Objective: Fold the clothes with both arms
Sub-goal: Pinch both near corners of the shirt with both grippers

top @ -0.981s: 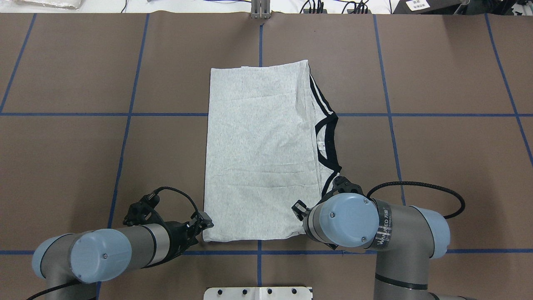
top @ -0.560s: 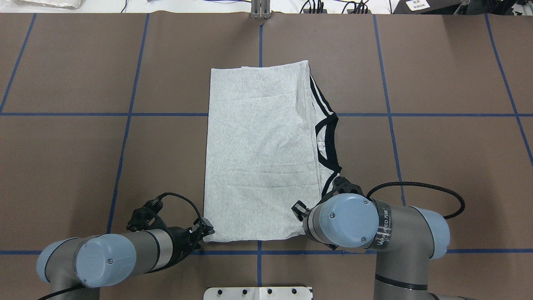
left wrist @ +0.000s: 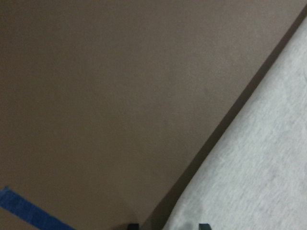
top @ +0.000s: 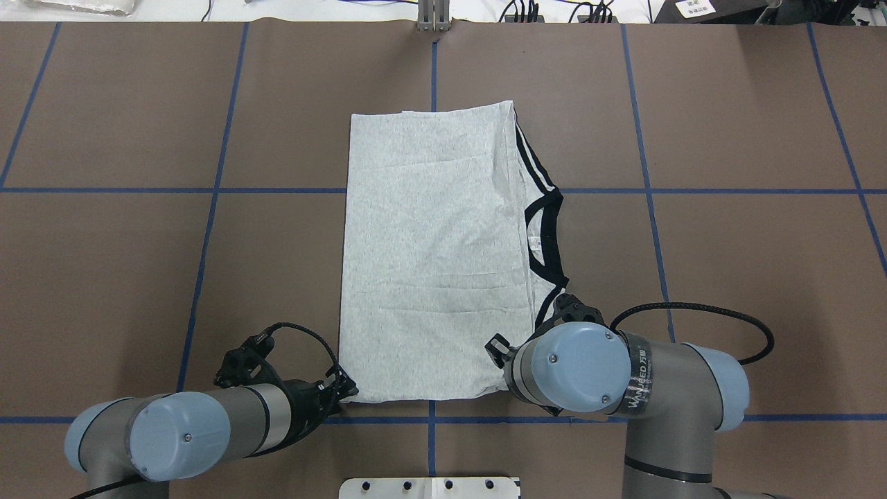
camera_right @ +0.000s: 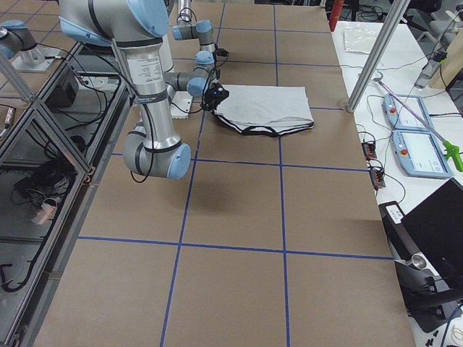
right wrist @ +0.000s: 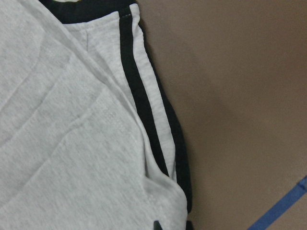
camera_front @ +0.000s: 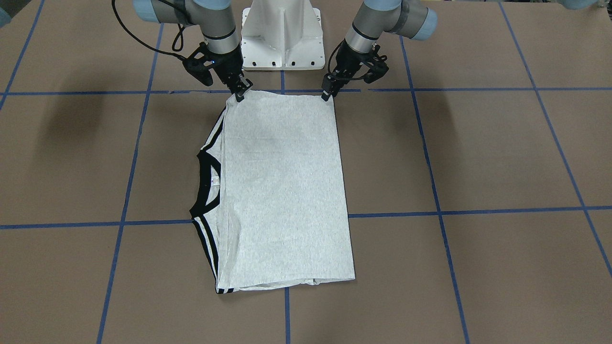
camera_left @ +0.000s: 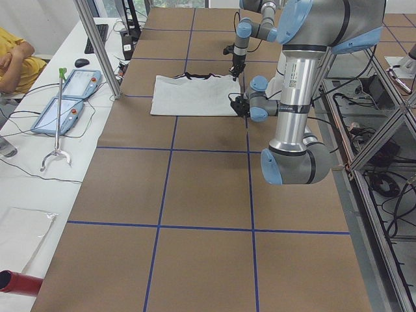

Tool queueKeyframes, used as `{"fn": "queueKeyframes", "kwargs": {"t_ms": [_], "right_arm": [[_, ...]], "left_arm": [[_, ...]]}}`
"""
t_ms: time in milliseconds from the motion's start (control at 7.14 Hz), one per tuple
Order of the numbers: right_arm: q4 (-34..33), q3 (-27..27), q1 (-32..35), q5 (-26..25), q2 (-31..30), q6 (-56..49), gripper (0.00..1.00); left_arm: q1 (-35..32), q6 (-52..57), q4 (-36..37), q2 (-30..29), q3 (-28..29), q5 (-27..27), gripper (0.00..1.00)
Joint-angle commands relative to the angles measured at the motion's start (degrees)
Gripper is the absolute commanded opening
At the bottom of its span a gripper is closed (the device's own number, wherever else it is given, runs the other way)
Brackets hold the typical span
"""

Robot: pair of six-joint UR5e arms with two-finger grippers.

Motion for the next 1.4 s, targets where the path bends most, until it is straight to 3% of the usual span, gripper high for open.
{"fn": "queueKeyframes", "kwargs": {"t_ms": [0,420,560,700,1261], "right_arm": [[0.0,0.0,0.0,0.0,0.0,0.1,0.0],[0.0,0.0,0.1,0.0,0.0,0.0,0.0],[0.0,0.1,0.0,0.0,0.0,0.0,0.0],[0.0,0.0,0.1,0.0,0.0,0.0,0.0],[0.0,0.5,-0.1,0.1,0.0,0.1,0.0]], "left_arm": [[0.1,0.0,0.0,-0.1,0.0,0.0,0.39],[0.2,-0.2,0.0,-0.4,1.1,0.0,0.29],[0.1,-0.2,0.0,-0.5,1.1,0.1,0.11],[-0.1,-0.2,0.0,-0.4,1.1,0.1,0.0],[-0.3,-0.2,0.0,0.6,-3.4,0.2,0.0]]}}
